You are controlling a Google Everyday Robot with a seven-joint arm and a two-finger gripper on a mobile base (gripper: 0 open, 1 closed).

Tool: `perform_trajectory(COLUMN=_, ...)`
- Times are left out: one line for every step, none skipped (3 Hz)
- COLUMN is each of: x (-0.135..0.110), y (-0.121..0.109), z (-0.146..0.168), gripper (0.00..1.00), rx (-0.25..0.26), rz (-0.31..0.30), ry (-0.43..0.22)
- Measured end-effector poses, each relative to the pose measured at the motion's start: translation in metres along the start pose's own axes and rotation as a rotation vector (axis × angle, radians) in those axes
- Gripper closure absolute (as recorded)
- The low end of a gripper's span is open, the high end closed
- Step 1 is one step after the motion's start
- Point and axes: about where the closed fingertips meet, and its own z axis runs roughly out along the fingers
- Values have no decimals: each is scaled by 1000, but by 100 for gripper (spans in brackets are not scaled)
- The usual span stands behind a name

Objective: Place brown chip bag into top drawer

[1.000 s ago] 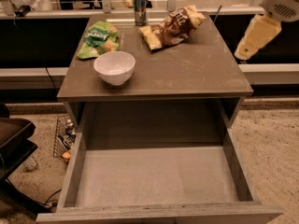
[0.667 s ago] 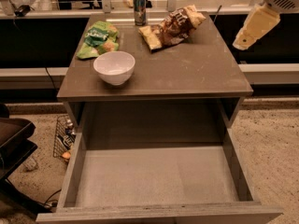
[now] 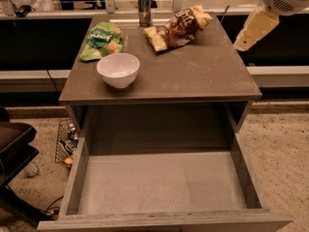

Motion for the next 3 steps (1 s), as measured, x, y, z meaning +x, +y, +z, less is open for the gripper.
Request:
perform_trajectory(x=-22, y=-8, z=47, gripper=0, rx=-33, rz=-12, ry=-117)
perform_trajectory(x=-48, y=-16, z=111, gripper=0, rx=-86, rz=-66, ry=-228)
perform_trajectory(x=-69, y=-20, z=170, gripper=0, rx=-127, rz=-121, ry=-265)
